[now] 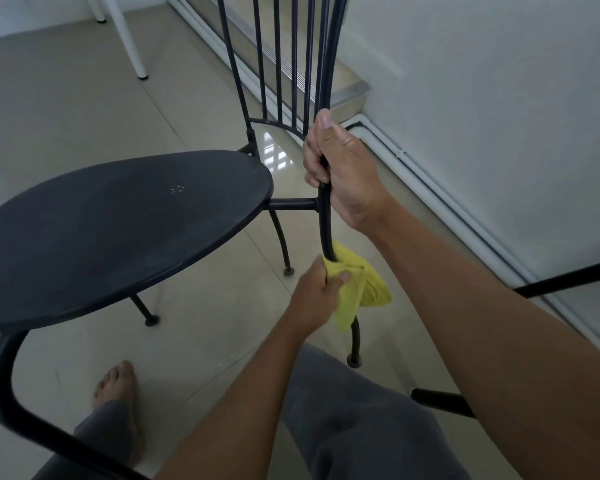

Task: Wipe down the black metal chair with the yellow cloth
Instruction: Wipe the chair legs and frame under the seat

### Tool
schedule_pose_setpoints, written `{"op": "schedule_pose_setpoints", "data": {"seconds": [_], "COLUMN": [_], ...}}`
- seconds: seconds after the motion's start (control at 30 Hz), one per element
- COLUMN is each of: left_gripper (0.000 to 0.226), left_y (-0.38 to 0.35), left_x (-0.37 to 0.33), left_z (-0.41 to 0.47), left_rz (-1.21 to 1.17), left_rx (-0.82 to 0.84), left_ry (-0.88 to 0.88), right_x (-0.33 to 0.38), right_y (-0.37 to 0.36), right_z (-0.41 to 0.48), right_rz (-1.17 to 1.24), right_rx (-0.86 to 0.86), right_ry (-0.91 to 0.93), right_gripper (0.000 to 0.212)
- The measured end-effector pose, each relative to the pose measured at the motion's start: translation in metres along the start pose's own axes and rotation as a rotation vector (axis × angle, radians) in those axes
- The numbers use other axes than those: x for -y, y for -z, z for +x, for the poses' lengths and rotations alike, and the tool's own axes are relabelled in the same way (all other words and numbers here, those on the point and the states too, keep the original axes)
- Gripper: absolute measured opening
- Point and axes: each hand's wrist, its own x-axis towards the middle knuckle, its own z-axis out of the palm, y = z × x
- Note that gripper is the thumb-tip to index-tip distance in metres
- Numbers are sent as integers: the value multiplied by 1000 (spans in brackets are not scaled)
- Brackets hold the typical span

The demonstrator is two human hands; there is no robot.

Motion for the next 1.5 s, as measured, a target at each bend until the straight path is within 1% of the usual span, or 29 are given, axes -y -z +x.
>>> {"op": "schedule_pose_setpoints", "data": {"seconds": [0.07, 0.13, 0.23, 0.27, 0.33, 0.43, 0.5, 0.53, 0.6, 0.7, 0.8, 0.9, 1.0, 1.07, 1.2, 1.33, 1.43, 1.5], "left_gripper": [11, 1, 4, 11, 23, 40, 46, 45, 39, 26, 17, 15, 19, 21, 23, 21, 13, 14], "left_y": [25, 42, 41, 34, 10, -34, -55, -60, -60, -38, -9, 17, 33, 35, 35, 46, 55, 60], "left_x": [-26, -45, -52, -47, -22, 27, 48, 53, 52, 36, 5, -23, -44, -51, -51, -47, -48, -50], "left_z": [9, 14, 16, 15, 9, -8, -17, -18, -17, -12, -6, -1, 2, 0, -15, -48, -85, -112], "left_rz": [0, -44, -110, -100, -66, 46, 115, 123, 117, 84, 30, 17, -10, -45, -11, -36, -179, -309], "left_rx": [-25, -63, -159, -184, -170, -18, 60, 68, 55, 21, -57, -93, -157, -173, -212, -345, -361, -383], "left_ry": [-72, -141, -195, -186, -111, 64, 160, 187, 170, 101, -8, -56, -89, -63, -36, 5, 36, 64], "right_x": [2, 3, 4, 4, 4, 2, 1, 1, 0, 0, 0, 1, 2, 2, 4, 11, 14, 18], "right_y": [-2, -4, -5, -5, -3, -6, -7, -6, -5, -3, -3, -4, -5, -5, -4, -7, -10, -14], "right_z": [1, 3, 6, 7, 8, 8, 6, 6, 5, 3, 1, -2, -7, -12, -26, -36, -44, -52], "right_rz": [-9, -19, -31, -31, -31, -44, -42, -43, -40, -36, -34, -41, -65, -110, -158, -153, -145, -132], "right_rx": [-9, -24, -24, -25, -24, -38, -52, -55, -39, -35, -38, -45, -55, -67, -88, -117, -162, -195], "right_ry": [3, 3, 1, 0, -2, -1, 9, 13, 11, 13, 13, 12, 19, 26, 11, -17, -44, -45], "right_gripper": [40, 41, 41, 41, 40, 41, 42, 42, 42, 42, 42, 42, 42, 44, 47, 50, 50, 47]}}
